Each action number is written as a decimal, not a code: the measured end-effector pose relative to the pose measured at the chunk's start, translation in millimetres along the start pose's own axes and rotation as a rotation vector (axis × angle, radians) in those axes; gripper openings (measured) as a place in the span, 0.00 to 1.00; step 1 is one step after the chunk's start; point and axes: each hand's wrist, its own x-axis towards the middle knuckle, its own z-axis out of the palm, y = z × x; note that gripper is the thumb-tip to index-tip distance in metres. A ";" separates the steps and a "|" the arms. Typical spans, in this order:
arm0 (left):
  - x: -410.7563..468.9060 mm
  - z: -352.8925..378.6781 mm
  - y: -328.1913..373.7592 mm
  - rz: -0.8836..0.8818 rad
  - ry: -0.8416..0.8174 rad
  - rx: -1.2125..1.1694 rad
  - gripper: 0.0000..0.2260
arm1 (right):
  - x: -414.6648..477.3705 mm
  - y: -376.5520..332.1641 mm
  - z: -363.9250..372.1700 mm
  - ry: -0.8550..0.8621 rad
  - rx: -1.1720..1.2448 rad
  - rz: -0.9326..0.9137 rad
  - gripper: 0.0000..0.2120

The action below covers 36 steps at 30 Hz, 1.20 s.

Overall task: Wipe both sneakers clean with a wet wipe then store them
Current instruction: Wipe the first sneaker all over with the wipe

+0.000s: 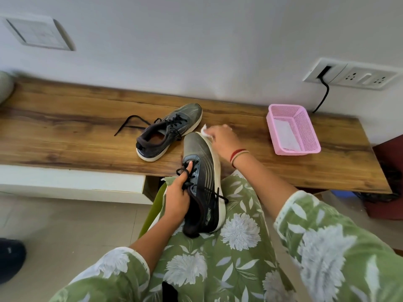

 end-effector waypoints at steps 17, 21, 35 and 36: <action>4.7 -1.8 -13.2 -0.050 0.035 -0.048 0.32 | -137.7 13.5 62.5 -0.025 -0.065 0.002 0.24; 7.9 -0.4 -13.1 -0.069 0.019 -0.052 0.32 | -126.4 17.2 23.1 -0.138 0.180 0.129 0.17; 22.1 1.9 -27.9 -0.164 0.055 -0.140 0.32 | -129.0 1.4 67.3 0.016 0.114 0.168 0.21; 23.4 2.6 -28.1 -0.173 0.062 -0.155 0.31 | -134.6 2.9 61.2 -0.030 0.124 0.154 0.20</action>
